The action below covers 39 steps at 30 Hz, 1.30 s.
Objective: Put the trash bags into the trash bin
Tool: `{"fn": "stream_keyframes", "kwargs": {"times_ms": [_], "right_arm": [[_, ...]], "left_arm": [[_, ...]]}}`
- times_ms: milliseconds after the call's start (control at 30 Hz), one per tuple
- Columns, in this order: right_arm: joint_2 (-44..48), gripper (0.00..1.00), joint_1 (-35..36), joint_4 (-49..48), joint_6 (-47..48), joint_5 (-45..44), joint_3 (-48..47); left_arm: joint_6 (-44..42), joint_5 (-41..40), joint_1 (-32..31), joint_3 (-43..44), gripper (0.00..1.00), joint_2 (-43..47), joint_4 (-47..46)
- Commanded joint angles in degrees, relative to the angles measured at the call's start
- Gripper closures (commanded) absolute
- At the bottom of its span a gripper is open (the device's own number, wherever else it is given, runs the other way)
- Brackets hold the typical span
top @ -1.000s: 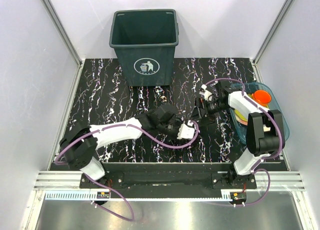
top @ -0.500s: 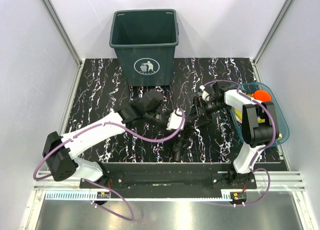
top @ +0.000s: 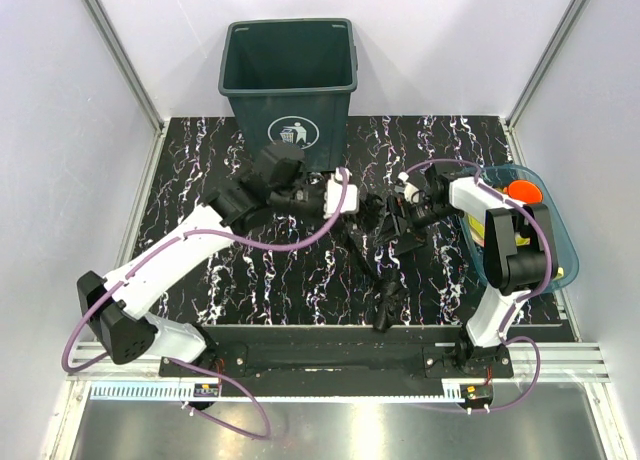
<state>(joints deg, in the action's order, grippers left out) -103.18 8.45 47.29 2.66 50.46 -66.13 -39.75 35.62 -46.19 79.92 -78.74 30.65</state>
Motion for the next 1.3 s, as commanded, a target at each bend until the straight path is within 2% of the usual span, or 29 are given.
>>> {"fn": "stream_keyframes", "kwargs": {"times_ms": [0,233,433,633,833,1000,1133,1267], "right_arm": [[1.7,0.01,-0.2,4.3,5.7,-4.4,-4.3],[6.8,0.01,-0.3,10.4,14.8,-8.6,-4.4],[8.9,0.0,-0.3,10.9,15.9,-9.3,-3.2],[9.3,0.0,-0.3,10.9,15.8,-9.2,-3.9],[8.4,0.01,-0.2,8.2,14.0,-10.4,-4.6],[6.2,0.02,0.2,5.2,12.7,-12.9,-8.4],[3.2,0.04,3.4,6.2,14.4,-15.6,-14.7],[1.9,0.04,6.8,4.9,14.4,-17.7,-15.4]], "left_arm": [[2.1,-1.7,5.1,5.1,1.0,1.2,0.7],[12.1,-2.1,11.7,13.1,1.0,0.4,0.2],[18.3,-0.1,12.2,19.6,1.0,-0.9,-1.4],[21.9,-4.7,12.2,28.7,1.0,-4.3,0.0],[22.9,-5.4,12.2,34.2,1.0,-4.8,-0.5],[19.6,-5.6,12.1,36.0,1.0,-3.4,0.5],[18.0,-7.7,12.3,36.6,1.0,-0.8,1.5],[17.2,-11.1,12.5,37.2,1.0,3.1,1.3]]}}
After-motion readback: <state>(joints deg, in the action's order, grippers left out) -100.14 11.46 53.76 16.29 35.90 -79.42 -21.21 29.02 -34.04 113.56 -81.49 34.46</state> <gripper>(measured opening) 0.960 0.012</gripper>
